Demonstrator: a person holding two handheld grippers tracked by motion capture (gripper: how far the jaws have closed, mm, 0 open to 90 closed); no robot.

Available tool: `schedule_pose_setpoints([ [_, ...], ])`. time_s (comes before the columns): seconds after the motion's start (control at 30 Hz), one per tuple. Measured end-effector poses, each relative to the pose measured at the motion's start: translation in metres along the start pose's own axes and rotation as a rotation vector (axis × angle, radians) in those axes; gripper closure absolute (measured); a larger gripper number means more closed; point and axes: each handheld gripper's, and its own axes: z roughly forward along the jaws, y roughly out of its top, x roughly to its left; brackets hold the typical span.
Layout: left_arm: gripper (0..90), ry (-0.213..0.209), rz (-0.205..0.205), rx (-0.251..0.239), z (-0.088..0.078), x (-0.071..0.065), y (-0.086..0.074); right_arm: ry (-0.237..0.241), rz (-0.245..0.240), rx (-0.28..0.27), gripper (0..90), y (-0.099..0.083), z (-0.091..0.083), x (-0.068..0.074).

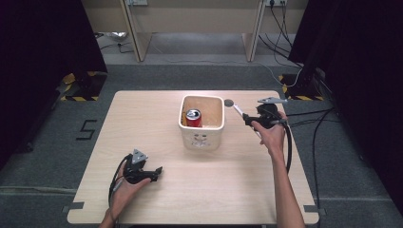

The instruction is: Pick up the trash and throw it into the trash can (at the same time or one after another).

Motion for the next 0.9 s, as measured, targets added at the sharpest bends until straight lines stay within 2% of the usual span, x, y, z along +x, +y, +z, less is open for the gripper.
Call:
schedule_pose_setpoints([
  [0.33,13.6,-0.001,0.0,0.0,0.0,0.0,0.0,-0.003,0.017,0.022,26.0,-0.01,0.009,-0.008],
  [0.9,13.5,0.0,0.0,0.0,0.0,0.0,0.0,-0.006,0.034,0.056,26.5,-0.024,0.024,-0.015],
])
